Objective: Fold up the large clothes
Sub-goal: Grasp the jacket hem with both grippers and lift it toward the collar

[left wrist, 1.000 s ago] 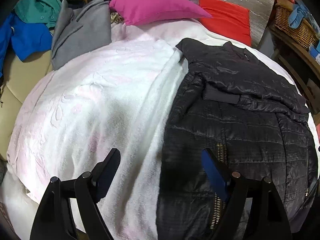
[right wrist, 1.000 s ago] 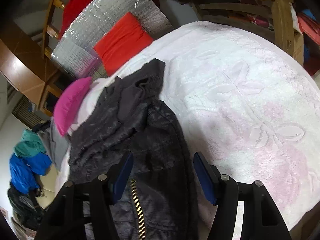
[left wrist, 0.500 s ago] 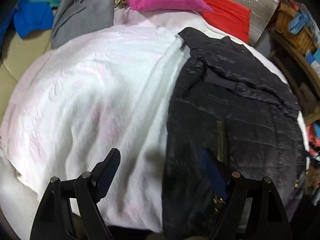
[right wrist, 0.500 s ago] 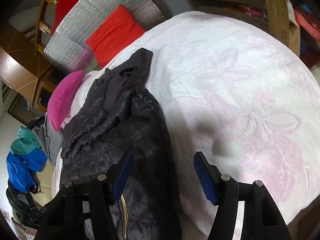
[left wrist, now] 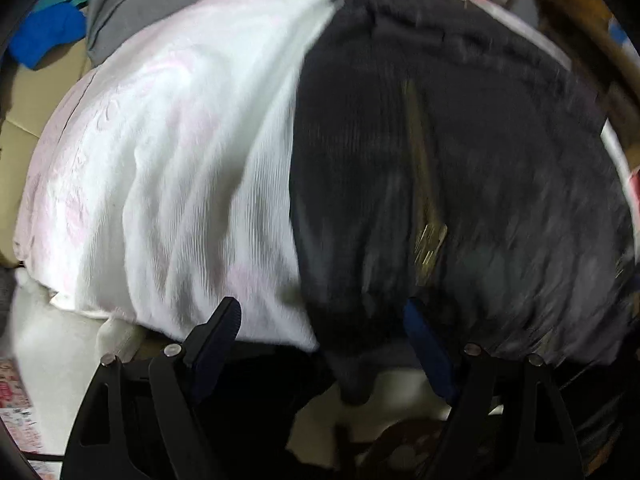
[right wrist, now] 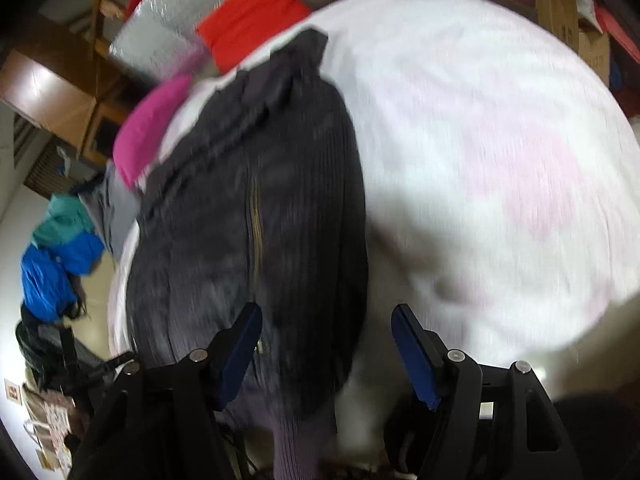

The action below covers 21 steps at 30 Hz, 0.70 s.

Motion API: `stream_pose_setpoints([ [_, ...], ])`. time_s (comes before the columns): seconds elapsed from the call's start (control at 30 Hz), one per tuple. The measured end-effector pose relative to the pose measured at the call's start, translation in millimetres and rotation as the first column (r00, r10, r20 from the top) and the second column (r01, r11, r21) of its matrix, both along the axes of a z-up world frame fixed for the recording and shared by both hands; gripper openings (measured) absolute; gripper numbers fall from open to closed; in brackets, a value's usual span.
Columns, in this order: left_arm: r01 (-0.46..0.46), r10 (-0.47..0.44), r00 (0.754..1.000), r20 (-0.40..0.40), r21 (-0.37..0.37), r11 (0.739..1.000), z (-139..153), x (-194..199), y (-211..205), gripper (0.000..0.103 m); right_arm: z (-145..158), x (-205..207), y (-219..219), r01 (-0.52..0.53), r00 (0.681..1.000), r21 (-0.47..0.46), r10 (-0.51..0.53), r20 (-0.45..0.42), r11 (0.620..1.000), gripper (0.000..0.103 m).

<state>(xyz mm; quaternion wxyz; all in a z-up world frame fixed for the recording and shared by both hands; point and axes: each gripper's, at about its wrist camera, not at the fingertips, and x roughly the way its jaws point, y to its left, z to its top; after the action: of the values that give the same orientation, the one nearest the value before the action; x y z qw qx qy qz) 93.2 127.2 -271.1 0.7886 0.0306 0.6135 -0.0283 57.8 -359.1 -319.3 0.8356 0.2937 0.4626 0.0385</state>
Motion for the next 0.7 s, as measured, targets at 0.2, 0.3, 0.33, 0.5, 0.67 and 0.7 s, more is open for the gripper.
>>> stream_pose_setpoints([
  [0.2, 0.058, -0.056, 0.997, -0.049, 0.041, 0.997, -13.0, -15.9, -8.6, 0.084, -23.0, -6.6, 27.3, -0.066, 0.995, -0.011, 0.065, -0.082, 0.998, 0.071],
  [0.3, 0.062, -0.059, 0.996, -0.070, 0.042, 0.997, -20.0, -18.2, -9.3, 0.084, -41.0, -2.2, 45.5, -0.108, 0.985, 0.026, 0.110, -0.131, 0.994, 0.071],
  [0.33, 0.064, -0.061, 0.995, -0.075, 0.037, 0.997, -21.8, -20.2, -7.2, 0.084, -46.5, -0.5, 54.4, -0.125, 0.983, 0.024, 0.127, -0.135, 0.992, 0.071],
  [0.5, 0.072, -0.074, 0.993, -0.096, -0.029, 0.997, -32.6, -18.7, -8.3, 0.083, -52.0, 4.2, 83.3, -0.150, 0.984, -0.082, 0.140, -0.111, 0.985, 0.062],
  [0.67, 0.050, -0.063, 0.995, -0.079, -0.151, 0.987, -37.4, -16.7, -5.2, 0.075, -35.3, -7.2, 82.4, -0.180, 0.983, -0.090, 0.176, -0.046, 0.980, 0.040],
  [0.7, 0.054, -0.070, 0.994, -0.079, -0.191, 0.980, -38.6, -18.0, -5.7, 0.065, -34.8, -8.0, 83.4, -0.184, 0.983, -0.093, 0.180, -0.044, 0.979, 0.040],
])
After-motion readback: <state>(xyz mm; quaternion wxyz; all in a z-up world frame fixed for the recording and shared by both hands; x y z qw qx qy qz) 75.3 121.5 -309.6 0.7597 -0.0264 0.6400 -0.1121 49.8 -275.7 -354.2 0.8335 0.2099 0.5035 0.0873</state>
